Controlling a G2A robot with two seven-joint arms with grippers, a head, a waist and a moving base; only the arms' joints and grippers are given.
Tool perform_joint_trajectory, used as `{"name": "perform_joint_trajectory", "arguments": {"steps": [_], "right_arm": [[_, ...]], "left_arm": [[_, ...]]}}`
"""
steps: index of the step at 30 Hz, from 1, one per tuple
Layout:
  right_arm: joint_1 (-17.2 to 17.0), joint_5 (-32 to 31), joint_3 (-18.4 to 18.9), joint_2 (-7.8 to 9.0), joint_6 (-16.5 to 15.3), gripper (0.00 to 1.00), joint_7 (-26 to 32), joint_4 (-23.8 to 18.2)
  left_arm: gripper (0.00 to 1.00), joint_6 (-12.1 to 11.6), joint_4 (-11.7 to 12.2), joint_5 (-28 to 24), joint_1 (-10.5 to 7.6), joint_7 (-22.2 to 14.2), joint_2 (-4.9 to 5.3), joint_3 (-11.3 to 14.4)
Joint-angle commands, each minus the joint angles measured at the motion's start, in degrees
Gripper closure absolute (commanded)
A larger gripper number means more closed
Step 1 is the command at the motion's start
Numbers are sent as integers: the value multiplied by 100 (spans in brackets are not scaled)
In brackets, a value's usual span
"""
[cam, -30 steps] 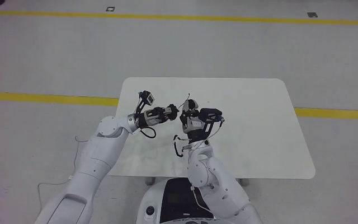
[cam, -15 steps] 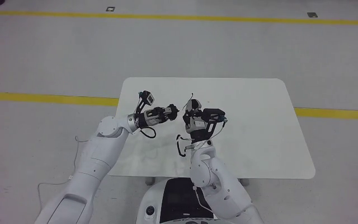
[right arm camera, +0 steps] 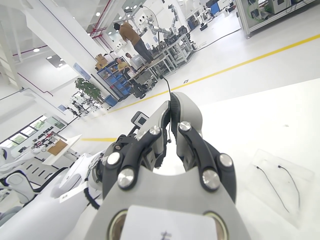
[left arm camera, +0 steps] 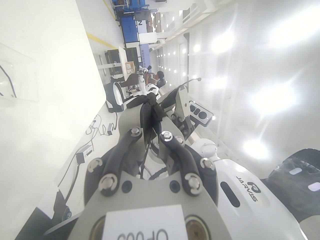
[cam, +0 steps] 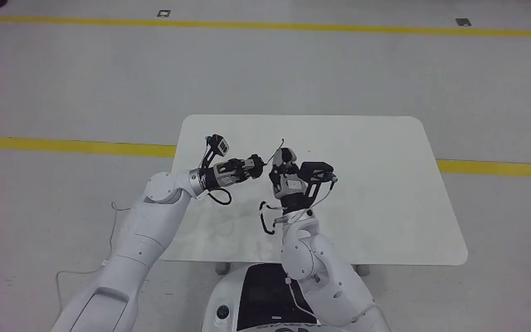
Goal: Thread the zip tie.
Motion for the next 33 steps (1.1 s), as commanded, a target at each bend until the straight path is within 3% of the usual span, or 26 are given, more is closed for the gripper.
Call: {"name": "perform_joint_trajectory", "arguments": {"steps": [1, 33], "right_arm": [[7, -2, -12, -2, -1, 100, -1, 9], [121, -175, -42, -24, 134, 100, 22, 185]], "left_arm": [[100, 0, 0, 0, 0, 0, 0, 0], [100, 0, 0, 0, 0, 0, 0, 0]]}}
